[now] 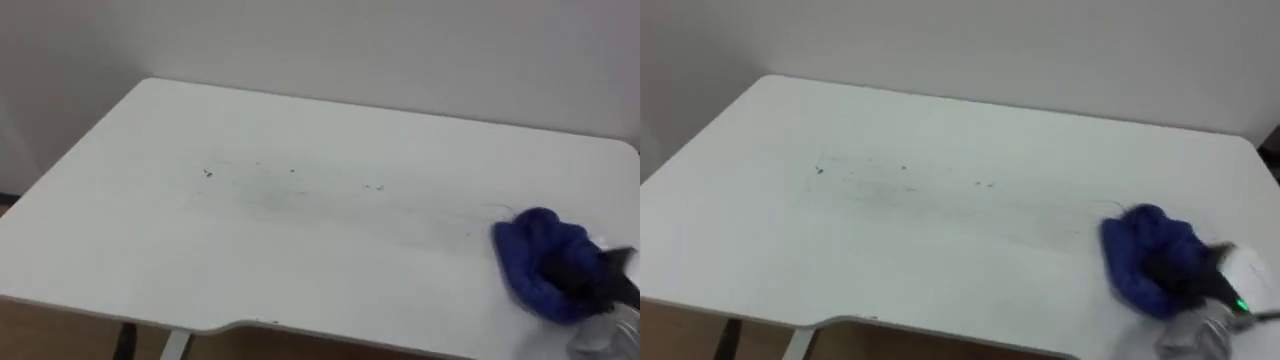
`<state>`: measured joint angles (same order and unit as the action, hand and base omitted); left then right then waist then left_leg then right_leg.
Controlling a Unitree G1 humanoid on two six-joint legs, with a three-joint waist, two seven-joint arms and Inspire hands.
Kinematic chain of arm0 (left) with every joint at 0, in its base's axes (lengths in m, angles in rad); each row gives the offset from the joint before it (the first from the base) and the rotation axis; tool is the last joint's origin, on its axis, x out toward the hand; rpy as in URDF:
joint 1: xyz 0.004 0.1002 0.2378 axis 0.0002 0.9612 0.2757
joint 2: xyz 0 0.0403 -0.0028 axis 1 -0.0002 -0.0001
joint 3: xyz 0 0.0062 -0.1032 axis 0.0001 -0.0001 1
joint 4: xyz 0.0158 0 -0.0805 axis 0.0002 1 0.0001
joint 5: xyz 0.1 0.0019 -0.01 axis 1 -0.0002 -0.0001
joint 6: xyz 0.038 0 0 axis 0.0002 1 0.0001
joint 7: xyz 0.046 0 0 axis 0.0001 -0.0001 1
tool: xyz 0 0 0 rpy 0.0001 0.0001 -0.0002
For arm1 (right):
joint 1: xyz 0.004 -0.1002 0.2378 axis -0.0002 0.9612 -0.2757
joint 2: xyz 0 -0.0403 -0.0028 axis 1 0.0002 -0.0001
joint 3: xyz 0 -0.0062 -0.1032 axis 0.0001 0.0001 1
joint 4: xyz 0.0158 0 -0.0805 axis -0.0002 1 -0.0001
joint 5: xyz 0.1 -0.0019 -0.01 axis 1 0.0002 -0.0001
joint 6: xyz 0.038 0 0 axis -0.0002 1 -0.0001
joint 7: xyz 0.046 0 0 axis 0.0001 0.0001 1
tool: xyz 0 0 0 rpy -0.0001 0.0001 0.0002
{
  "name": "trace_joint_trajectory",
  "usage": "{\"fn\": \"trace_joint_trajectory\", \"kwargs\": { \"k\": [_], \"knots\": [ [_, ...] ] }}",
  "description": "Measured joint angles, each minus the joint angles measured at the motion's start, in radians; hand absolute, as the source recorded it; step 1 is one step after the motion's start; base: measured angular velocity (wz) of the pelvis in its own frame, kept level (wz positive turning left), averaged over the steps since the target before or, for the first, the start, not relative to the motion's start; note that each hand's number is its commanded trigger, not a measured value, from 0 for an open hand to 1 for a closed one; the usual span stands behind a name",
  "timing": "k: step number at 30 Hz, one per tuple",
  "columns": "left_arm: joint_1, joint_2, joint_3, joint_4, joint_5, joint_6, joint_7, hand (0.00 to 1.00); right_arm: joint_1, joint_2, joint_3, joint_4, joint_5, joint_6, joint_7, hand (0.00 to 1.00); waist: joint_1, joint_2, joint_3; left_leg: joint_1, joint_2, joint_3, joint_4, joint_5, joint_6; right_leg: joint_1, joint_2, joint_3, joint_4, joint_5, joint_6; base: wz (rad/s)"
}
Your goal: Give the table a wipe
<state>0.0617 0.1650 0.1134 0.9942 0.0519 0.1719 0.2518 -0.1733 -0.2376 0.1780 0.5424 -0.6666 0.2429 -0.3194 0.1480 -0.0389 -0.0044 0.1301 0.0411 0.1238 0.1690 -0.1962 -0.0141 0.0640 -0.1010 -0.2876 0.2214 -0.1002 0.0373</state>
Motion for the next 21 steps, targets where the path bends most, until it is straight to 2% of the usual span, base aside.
{"fn": "trace_joint_trajectory", "kwargs": {
  "k": [1,2,3,4,6,8,9,10,11,12,13,14,15,17,18,21],
  "knots": [
    [-0.015,-0.007,0.0,0.008,-0.001,0.013,-0.008,0.0,-0.085,0.046,0.087,-0.016,-0.073,-0.014,0.046,1.0,0.0,-0.006,0.0154,-0.006,-0.001,-0.022,0.001,0.004,-0.002,-0.001,0.006,-0.004,-0.002,0.001,-0.004,-0.06],
    [-0.023,-0.011,0.0,0.008,-0.001,0.021,-0.016,0.0,-0.119,0.066,0.108,-0.015,-0.099,-0.02,0.066,1.0,0.0,-0.013,0.0169,-0.014,-0.001,-0.034,0.001,0.006,-0.003,-0.002,0.006,-0.013,-0.004,-0.001,-0.007,0.41],
    [-0.032,-0.021,-0.002,0.0,-0.001,0.029,-0.03,0.0,-0.17,0.091,0.118,-0.008,-0.134,-0.029,0.099,1.0,0.02,-0.022,0.0144,-0.03,-0.002,-0.056,0.001,0.011,-0.005,-0.004,0.007,-0.022,-0.011,-0.006,-0.007,0.55],
    [-0.024,-0.03,-0.007,-0.014,-0.002,0.037,-0.037,0.0,-0.208,0.093,0.117,0.011,-0.144,-0.033,0.112,1.0,0.052,-0.026,0.0129,-0.04,-0.005,-0.075,0.001,0.016,0.0,-0.003,0.008,-0.029,-0.023,-0.006,-0.007,0.54],
    [0.002,-0.03,-0.021,-0.017,-0.004,0.046,-0.038,0.0,-0.232,0.089,0.112,0.075,-0.123,-0.036,0.111,1.0,0.057,-0.03,0.0118,-0.045,-0.013,-0.112,0.004,0.024,0.005,0.014,-0.002,-0.069,-0.035,-0.011,0.001,0.7],
    [0.034,-0.025,-0.016,-0.016,-0.003,0.049,-0.038,0.0,-0.185,0.074,0.089,0.123,-0.122,-0.04,0.102,1.0,0.057,-0.034,0.0105,-0.046,-0.018,-0.145,0.001,0.026,0.007,0.022,-0.005,-0.081,-0.039,-0.011,0.002,0.69],
    [0.057,-0.012,0.001,-0.014,-0.001,0.047,-0.038,0.0,-0.116,0.074,0.037,0.162,-0.092,-0.073,0.069,1.0,0.051,-0.038,0.01,-0.043,-0.02,-0.157,-0.001,0.026,0.008,0.037,-0.006,-0.09,-0.044,-0.012,0.003,0.58],
    [0.084,0.003,0.037,0.002,0.02,0.044,-0.038,0.0,-0.04,0.074,-0.026,0.158,-0.04,-0.146,0.006,1.0,0.033,-0.04,0.0119,-0.031,-0.026,-0.155,-0.002,0.026,0.009,0.064,-0.011,-0.1,-0.056,-0.014,0.006,0.56],
    [0.1,0.009,0.06,0.007,0.043,0.045,-0.037,0.0,-0.007,0.074,-0.056,0.161,-0.022,-0.177,-0.015,1.0,0.02,-0.042,0.0106,-0.027,-0.031,-0.152,0.0,0.026,0.009,0.075,-0.017,-0.104,-0.057,-0.018,0.013,0.65],
    [0.128,0.017,0.109,0.004,0.101,0.044,-0.035,0.0,0.065,0.07,-0.127,0.161,0.017,-0.23,-0.061,1.0,-0.01,-0.046,0.0106,-0.017,-0.039,-0.141,-0.001,0.025,0.011,0.101,-0.026,-0.112,-0.058,-0.025,0.024,0.68],
    [0.151,0.024,0.152,0.002,0.159,0.042,-0.031,0.0,0.139,0.064,-0.197,0.161,0.061,-0.27,-0.119,1.0,-0.028,-0.053,0.006,-0.011,-0.046,-0.125,-0.004,0.023,0.014,0.112,-0.038,-0.112,-0.052,-0.033,0.037,0.62],
    [0.161,0.026,0.17,-0.002,0.184,0.042,-0.025,0.0,0.168,0.058,-0.221,0.161,0.089,-0.28,-0.139,1.0,-0.03,-0.055,0.0022,-0.01,-0.048,-0.121,-0.004,0.021,0.018,0.112,-0.042,-0.112,-0.051,-0.037,0.043,0.23],
    [0.183,0.027,0.203,-0.015,0.208,0.04,-0.02,0.0,0.211,0.044,-0.261,0.163,0.132,-0.295,-0.165,1.0,-0.03,-0.053,-0.005,-0.009,-0.05,-0.11,-0.004,0.014,0.03,0.115,-0.042,-0.108,-0.054,-0.037,0.043,-0.09],
    [0.205,0.027,0.241,-0.045,0.244,0.041,-0.02,0.0,0.262,0.024,-0.329,0.18,0.153,-0.313,-0.192,1.0,-0.041,-0.054,-0.0053,-0.001,-0.054,-0.105,-0.002,0.011,0.034,0.127,-0.049,-0.11,-0.061,-0.036,0.046,-0.08],
    [0.205,0.028,0.259,-0.063,0.246,0.04,-0.018,0.0,0.279,0.006,-0.363,0.203,0.161,-0.318,-0.204,1.0,-0.046,-0.049,-0.0115,0.001,-0.054,-0.104,-0.002,0.002,0.048,0.132,-0.049,-0.105,-0.064,-0.035,0.048,0.0],
    [0.183,0.042,0.239,-0.078,0.215,0.019,-0.009,0.0,0.251,-0.023,-0.372,0.271,0.17,-0.315,-0.203,1.0,-0.058,-0.046,-0.0149,0.002,-0.057,-0.096,0.0,-0.001,0.052,0.134,-0.052,-0.096,-0.064,-0.029,0.057,-0.17]
  ]
}}
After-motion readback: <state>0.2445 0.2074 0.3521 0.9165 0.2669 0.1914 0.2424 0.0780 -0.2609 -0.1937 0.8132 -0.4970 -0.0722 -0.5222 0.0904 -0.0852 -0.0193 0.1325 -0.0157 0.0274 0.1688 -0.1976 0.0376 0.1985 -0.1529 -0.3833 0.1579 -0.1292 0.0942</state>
